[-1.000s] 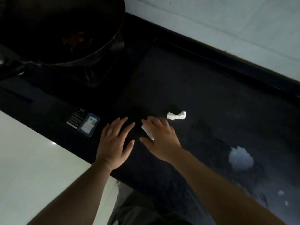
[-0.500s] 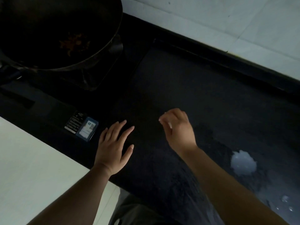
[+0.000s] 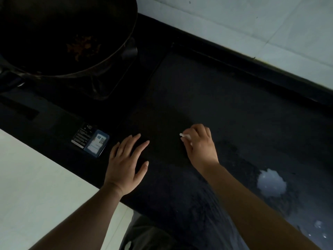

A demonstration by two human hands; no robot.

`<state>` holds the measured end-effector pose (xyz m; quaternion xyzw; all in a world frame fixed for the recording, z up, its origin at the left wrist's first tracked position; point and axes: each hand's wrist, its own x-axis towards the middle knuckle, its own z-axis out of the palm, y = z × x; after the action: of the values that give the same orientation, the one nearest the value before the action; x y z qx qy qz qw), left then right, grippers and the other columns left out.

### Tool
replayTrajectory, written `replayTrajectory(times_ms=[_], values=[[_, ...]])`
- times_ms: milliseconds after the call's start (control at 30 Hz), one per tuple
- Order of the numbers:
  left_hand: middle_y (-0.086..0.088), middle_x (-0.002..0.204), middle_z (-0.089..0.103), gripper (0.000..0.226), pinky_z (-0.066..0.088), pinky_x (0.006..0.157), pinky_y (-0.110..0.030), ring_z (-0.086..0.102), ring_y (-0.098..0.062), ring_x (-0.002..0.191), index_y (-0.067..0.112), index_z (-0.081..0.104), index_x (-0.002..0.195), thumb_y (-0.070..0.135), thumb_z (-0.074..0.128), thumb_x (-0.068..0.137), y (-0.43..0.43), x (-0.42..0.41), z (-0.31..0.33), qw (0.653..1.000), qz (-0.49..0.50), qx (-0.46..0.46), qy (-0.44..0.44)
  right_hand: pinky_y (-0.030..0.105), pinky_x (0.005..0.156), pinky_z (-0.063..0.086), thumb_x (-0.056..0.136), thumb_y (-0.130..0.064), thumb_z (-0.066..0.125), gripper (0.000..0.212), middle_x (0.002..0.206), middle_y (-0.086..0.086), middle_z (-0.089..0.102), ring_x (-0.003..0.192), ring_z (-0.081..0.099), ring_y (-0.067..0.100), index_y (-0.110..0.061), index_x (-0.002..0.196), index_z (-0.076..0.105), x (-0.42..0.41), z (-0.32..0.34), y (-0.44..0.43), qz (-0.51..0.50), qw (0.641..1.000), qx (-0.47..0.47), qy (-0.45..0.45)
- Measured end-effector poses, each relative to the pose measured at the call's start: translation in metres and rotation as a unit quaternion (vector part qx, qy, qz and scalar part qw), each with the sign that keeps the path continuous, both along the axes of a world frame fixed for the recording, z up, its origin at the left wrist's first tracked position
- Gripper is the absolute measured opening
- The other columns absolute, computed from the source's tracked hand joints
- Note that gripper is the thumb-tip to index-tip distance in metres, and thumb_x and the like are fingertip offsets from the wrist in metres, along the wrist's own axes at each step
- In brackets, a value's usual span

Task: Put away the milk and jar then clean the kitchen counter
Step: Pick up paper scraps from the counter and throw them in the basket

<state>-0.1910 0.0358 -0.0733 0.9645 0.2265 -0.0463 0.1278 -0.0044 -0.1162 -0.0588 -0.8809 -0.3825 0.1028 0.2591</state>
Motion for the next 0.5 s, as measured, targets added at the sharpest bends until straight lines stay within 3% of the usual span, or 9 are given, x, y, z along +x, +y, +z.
replayTrajectory(times_ms=[200,500], values=[[-0.002,0.152,0.031,0.057,0.019,0.111,-0.047,0.023,-0.022,0.140,0.031,0.036,0.140,0.049,0.038,0.087,0.000,0.000,-0.002,1.000,-0.002,0.004,-0.013,0.028,0.073,0.039,0.087,-0.008,0.062,0.015,0.100,0.016,0.056,0.091,0.051,0.030,-0.001,0.100,0.063,-0.011,0.010,0.017,-0.002,0.999,0.023,0.039],[-0.005,0.152,0.032,0.056,0.022,0.110,-0.050,0.025,-0.027,0.140,0.027,0.039,0.139,0.049,0.035,0.087,0.001,0.002,0.000,1.000,-0.007,-0.010,-0.017,0.028,0.071,0.044,0.094,-0.018,0.052,0.015,0.107,0.008,0.052,0.087,0.055,0.023,-0.007,0.102,0.057,-0.075,0.020,-0.004,-0.093,0.988,0.028,0.124]])
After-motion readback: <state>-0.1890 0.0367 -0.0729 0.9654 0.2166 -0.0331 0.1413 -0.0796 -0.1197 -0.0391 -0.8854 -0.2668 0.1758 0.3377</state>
